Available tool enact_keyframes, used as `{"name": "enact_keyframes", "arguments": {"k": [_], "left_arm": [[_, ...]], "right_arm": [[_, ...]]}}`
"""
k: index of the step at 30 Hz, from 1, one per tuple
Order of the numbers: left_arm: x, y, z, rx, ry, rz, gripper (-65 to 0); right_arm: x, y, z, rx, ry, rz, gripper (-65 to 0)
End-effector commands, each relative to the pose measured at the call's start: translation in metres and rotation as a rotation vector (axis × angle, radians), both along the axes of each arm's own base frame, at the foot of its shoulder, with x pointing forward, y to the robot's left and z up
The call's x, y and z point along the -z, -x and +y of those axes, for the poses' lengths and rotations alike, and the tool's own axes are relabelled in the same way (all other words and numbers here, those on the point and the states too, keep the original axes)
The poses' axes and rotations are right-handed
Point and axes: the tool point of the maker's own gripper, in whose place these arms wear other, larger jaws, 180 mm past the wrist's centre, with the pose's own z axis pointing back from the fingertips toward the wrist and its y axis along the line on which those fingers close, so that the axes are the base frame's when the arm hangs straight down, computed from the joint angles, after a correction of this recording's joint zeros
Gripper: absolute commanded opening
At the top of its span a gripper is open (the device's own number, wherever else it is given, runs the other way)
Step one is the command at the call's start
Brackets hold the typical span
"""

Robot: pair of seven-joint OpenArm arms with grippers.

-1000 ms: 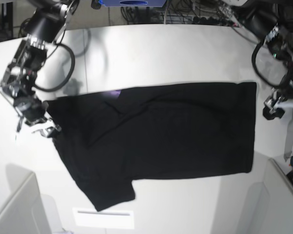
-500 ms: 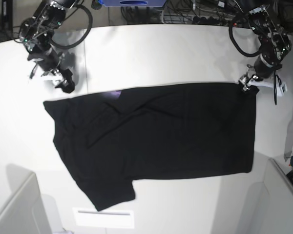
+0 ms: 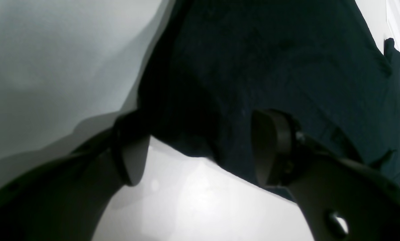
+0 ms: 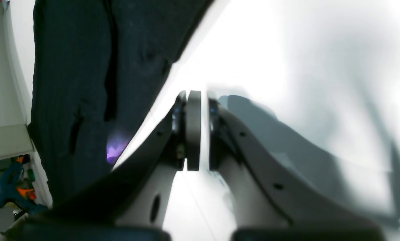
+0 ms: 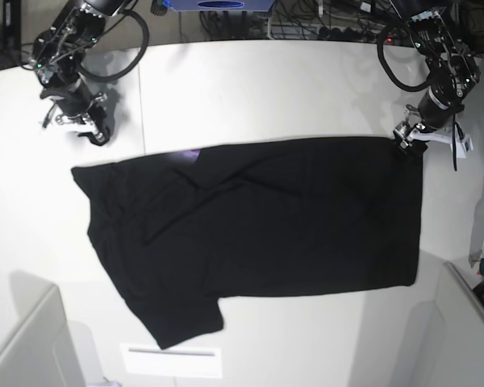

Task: Fold the T-shirt properly
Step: 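Lift and pull the shirt by its shoulders to straighten it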

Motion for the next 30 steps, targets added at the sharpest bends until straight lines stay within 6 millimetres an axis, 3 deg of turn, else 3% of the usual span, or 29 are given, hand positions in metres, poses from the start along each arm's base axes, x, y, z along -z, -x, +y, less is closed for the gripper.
{"name": "enact_keyframes", "arguments": {"k": [1,2,6,8,11,18,25,30], "left_arm": [[0.003,0.007,0.003,0.005,-0.013,0.039,-20.2],[0.003,0.007,0.004,0.004,-0.014,0.037,-20.2],[0.003,0.008,0.004,0.005,-0.013,0.040,-20.2],[0.004,0.008,0.004,0.002,-0.013,0.041,-20.2],[0.007,0.009,0.004,-0.001,-0.012,0.049,-20.2],[0.024,-0.001,-0.001,-0.020,0.047,0.069,-20.2],[0.035,-0.009,0.004,-0.016,0.005,0.115,-20.2],[0.040,-0.004,-0.002,-0.013,0.010,0.134,-20.4]], "right_arm": [[-0.015,-0.014,-0.002,-0.016,0.011,-0.052,-58.5],[-0.015,-0.015,-0.001,-0.035,0.008,-0.043,-54.0],[-0.021,-0.022,-0.005,-0.094,0.002,-0.017,-24.9],[-0.023,-0.025,-0.009,-0.086,0.013,-0.029,-17.4],[-0.022,-0.036,-0.014,-0.045,0.011,-0.055,-17.1],[0.010,-0.056,-0.021,0.020,-0.058,-0.033,-17.1],[0.014,-0.056,-0.023,0.044,-0.054,-0.038,-17.1],[0.014,-0.055,-0.031,0.065,-0.048,-0.023,-17.1]]}}
